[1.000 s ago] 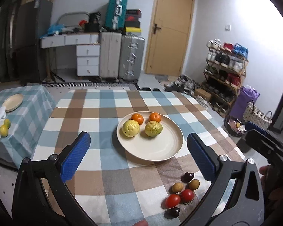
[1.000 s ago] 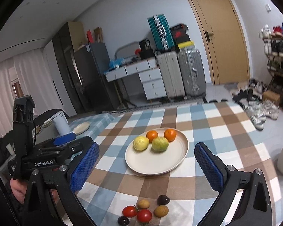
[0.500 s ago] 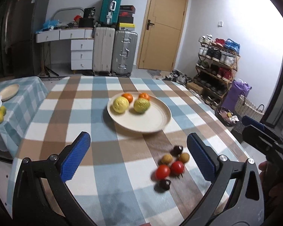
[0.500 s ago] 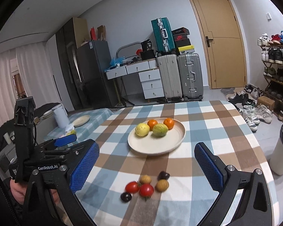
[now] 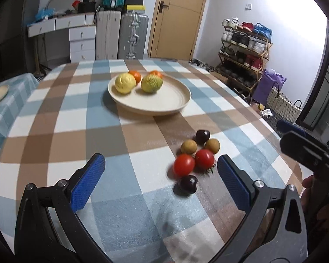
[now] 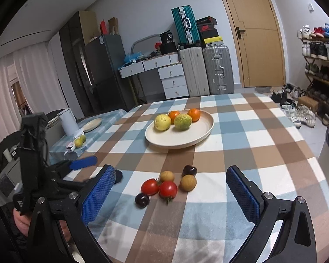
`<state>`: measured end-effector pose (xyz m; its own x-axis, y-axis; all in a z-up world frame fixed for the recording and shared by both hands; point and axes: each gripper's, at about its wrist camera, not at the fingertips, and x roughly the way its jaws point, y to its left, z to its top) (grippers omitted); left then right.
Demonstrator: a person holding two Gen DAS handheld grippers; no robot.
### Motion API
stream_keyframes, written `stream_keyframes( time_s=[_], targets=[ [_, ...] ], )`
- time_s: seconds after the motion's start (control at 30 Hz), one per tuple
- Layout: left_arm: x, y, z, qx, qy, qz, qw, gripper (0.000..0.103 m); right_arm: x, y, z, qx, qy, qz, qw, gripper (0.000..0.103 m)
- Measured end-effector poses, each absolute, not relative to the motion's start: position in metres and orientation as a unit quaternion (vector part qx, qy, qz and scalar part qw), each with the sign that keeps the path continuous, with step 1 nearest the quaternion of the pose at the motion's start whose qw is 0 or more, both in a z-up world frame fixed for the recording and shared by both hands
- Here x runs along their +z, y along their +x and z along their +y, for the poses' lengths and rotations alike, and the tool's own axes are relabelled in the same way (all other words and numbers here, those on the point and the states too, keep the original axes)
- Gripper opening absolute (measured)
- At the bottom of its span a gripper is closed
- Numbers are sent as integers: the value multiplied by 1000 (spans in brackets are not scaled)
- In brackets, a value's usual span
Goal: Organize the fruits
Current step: 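Withdraw both tools and move the left tool toward the dark purple plum, then close the left tool on the dark purple plum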
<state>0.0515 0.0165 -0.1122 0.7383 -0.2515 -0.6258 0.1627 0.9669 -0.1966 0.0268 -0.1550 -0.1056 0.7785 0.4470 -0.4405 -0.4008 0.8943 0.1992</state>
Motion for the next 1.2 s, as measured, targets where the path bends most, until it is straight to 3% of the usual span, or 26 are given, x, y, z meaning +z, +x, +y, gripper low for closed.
stream_keyframes(
  time_s=[0.4, 0.53, 0.6, 0.77, 0.83, 1.03, 1.2],
  targets=[
    [-139, 67, 0, -141, -53, 390, 908, 101, -117, 34, -162, 215, 52, 248, 943, 103],
    [-144, 72, -7, -148, -42, 401, 903, 95, -119, 36, -169, 214, 62, 249, 942, 103],
    [-146, 73, -9, -151, -36, 407, 900, 90, -122, 38, -172, 216, 69, 252, 941, 103],
    [-152, 78, -12, -161, -42, 428, 888, 63, -126, 38, -173, 216, 71, 257, 939, 103],
    [-152, 79, -10, -166, -50, 430, 886, 58, -126, 37, -175, 217, 73, 256, 939, 103],
    [-154, 81, -10, -200, -72, 447, 869, 24, -128, 38, -179, 214, 81, 259, 939, 103],
    [-152, 78, -13, -201, -68, 444, 871, 21, -129, 38, -180, 211, 81, 259, 939, 103]
  ],
)
